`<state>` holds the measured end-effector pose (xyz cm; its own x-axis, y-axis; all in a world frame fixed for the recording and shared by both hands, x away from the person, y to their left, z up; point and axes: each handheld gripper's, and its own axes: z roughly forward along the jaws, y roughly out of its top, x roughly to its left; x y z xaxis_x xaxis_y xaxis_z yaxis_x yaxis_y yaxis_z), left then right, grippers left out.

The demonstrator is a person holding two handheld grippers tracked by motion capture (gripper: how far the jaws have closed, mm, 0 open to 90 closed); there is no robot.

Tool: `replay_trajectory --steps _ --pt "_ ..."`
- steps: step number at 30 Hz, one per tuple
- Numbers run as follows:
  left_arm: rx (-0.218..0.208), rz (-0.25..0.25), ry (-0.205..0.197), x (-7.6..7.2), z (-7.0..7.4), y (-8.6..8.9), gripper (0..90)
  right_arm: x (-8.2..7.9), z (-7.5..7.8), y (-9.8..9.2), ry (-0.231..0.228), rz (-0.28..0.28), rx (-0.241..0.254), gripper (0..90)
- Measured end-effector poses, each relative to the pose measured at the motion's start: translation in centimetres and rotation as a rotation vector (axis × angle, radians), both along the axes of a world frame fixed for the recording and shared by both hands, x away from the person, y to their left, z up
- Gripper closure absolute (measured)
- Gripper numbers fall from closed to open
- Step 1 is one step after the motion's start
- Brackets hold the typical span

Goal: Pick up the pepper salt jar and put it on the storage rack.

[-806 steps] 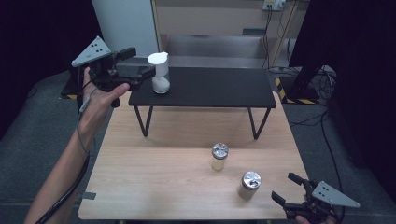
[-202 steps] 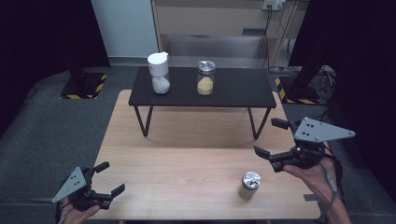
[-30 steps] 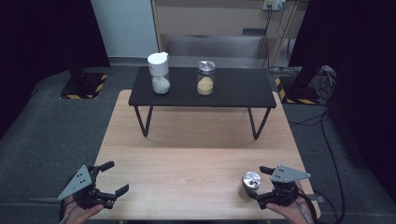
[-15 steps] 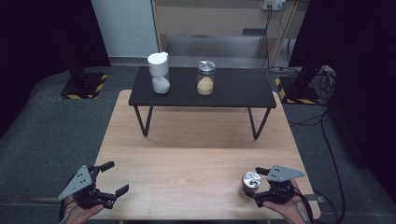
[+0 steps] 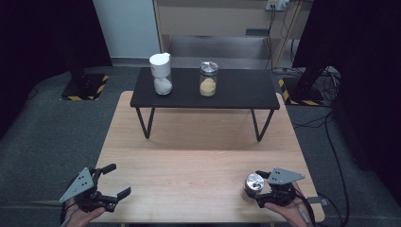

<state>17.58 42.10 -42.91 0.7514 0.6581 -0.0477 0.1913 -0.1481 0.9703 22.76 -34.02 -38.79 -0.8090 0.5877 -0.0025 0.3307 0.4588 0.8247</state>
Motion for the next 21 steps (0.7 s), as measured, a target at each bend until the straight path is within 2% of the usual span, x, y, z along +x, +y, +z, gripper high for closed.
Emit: replay_trajectory --steps 7,10,14,21 --pt "0.0 -0.001 0.003 0.01 0.03 0.01 0.0 0.14 -0.13 -0.05 -0.017 0.013 -0.001 33.6" --pt "0.0 -0.001 0.004 0.02 0.03 0.02 0.0 0.12 -0.12 -0.02 -0.021 0.014 -0.001 34.1" --pt "0.001 -0.003 0.004 0.03 0.04 0.01 0.0 0.23 -0.28 -0.34 -0.009 0.007 0.023 35.0" --pt "0.002 -0.005 0.005 0.04 0.06 0.0 0.0 0.31 -0.15 -0.31 -0.004 0.007 0.021 35.3"
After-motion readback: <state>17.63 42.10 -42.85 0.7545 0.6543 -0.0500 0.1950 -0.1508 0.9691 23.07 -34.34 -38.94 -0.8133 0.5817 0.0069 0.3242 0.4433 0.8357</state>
